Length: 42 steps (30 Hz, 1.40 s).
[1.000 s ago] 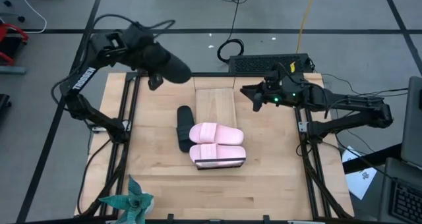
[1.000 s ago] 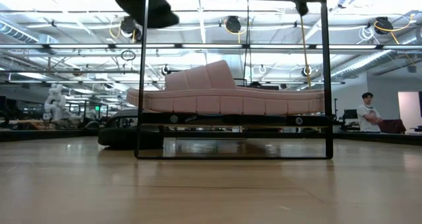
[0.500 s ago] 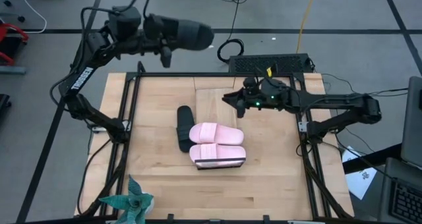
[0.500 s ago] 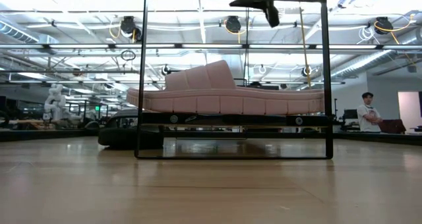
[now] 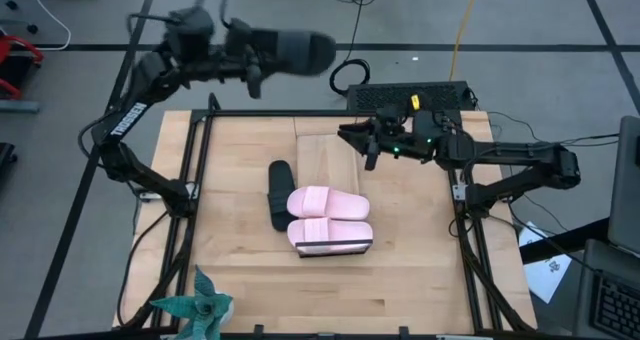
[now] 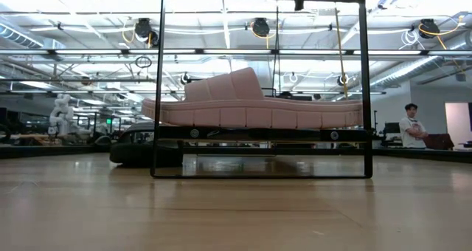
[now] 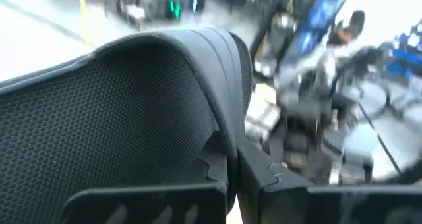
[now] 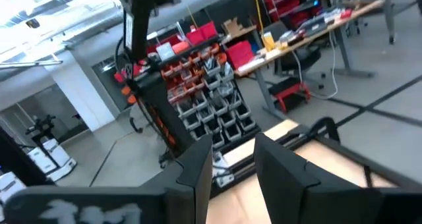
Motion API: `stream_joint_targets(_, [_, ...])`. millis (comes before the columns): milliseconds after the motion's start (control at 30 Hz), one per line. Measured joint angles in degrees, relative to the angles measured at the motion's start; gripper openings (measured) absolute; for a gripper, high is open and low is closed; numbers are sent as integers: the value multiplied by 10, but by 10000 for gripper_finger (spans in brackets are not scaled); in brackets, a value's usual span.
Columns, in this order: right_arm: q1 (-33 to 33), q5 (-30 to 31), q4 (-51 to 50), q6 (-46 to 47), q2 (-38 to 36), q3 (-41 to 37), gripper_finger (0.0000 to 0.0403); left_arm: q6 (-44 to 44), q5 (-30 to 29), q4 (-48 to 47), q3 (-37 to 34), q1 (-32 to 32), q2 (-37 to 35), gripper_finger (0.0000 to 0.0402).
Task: Pick and place slides into the shelf
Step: Put the left black slipper on the shelf
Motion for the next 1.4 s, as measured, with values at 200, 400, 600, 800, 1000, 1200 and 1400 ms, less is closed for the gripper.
stream_joint_targets(200, [-18,-1,13,-15,-20,0,102,-5,-1,4,-76,-38,1,0])
stream_joint_targets(400, [-37,-2,12,-13,-39,0,102,-39,-2,70,-149,-57,1,0])
stream_joint_targets(600, [-60,-59,10,9,-42,0,102,-60,4,124,-190,-68,1,0])
stream_joint_targets(800, [-87,-103,-2,31,-36,0,102,-74,7,153,-211,-84,1,0])
stream_joint_targets(1000, [-97,-109,-1,33,-37,0,102,-82,0,166,-223,-93,1,0])
stream_joint_targets(1200, [-102,-126,-1,63,-37,0,103,-82,-9,165,-226,-103,1,0])
stream_joint_targets(1400, [-107,-152,-5,94,-37,0,104,-82,-15,176,-226,-115,9,0])
